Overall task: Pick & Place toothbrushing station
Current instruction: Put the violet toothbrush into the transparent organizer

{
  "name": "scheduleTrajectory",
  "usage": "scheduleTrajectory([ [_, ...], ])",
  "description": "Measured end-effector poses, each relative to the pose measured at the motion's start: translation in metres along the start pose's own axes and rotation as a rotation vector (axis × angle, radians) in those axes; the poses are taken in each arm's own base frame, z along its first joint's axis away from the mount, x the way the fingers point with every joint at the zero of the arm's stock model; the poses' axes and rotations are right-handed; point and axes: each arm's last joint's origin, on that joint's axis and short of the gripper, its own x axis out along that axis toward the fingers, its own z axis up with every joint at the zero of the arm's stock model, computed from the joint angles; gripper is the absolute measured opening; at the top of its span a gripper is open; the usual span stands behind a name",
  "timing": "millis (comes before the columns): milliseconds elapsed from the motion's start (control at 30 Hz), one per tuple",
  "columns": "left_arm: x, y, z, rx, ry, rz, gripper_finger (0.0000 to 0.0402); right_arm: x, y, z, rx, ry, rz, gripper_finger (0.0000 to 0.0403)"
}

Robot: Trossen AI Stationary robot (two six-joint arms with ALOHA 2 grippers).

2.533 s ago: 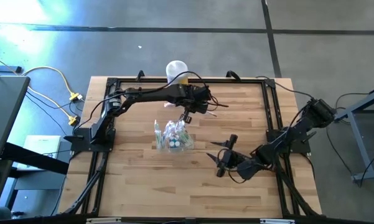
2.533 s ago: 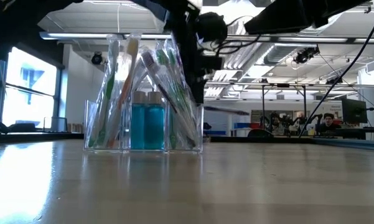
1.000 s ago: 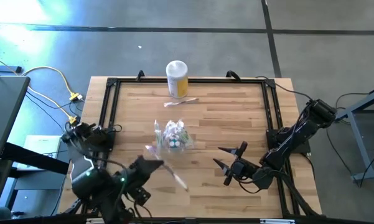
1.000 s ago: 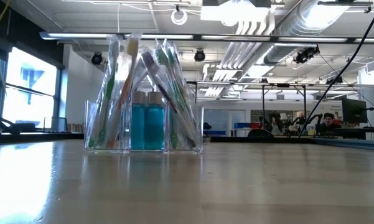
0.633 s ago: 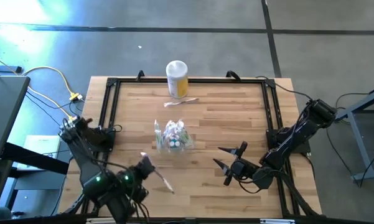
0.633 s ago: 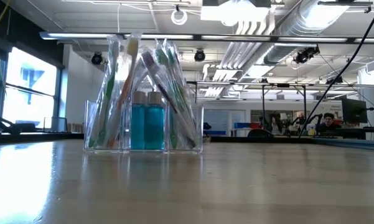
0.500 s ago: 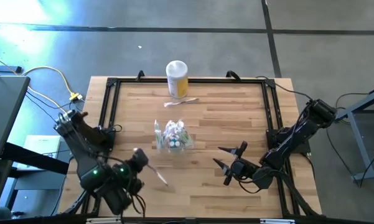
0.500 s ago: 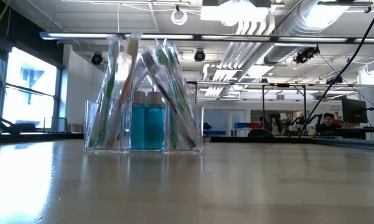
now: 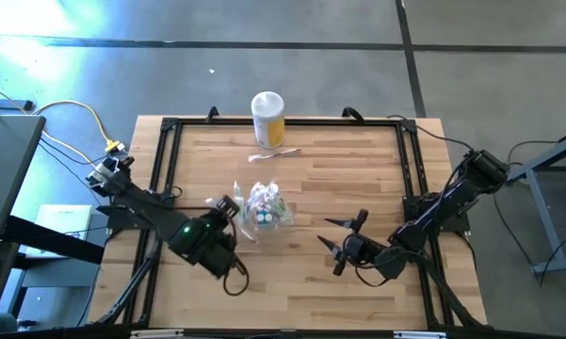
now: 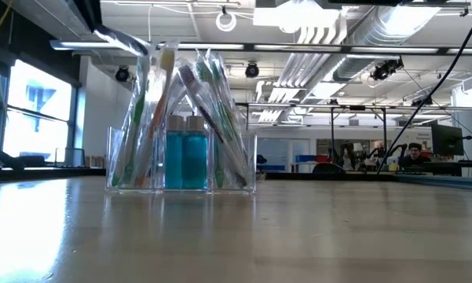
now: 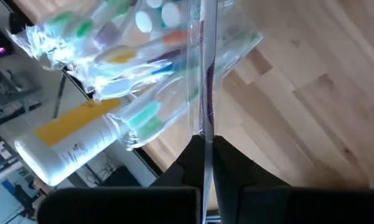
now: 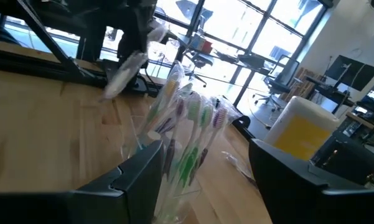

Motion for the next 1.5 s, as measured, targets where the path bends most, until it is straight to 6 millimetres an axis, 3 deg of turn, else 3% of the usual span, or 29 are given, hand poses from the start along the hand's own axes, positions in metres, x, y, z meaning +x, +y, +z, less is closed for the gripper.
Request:
scheduleTrajectory([
  [400, 0.019, 0.026, -0.007, 0.011, 0.066, -0.022, 0.0005, 0.001, 0.0, -0.004, 0.013, 0.02, 0.011, 0.0229],
  [667, 0.02, 0.026, -0.007, 0.041, 0.064, -0.044, 0.0005, 0.002, 0.0, -0.004, 0.058, 0.021, 0.014, 0.0229],
  [933, 0.041, 0.022, -0.012, 0.066, 0.149, -0.064, 0.0006, 0.002, 0.001, -0.004, 0.083, 0.021, 0.037, 0.0229],
  [1500, 0.059, 0.04, -0.022, 0.033, 0.215, -0.084, 0.0006, 0.001, 0.001, -0.004, 0.082, 0.021, 0.038, 0.0229],
])
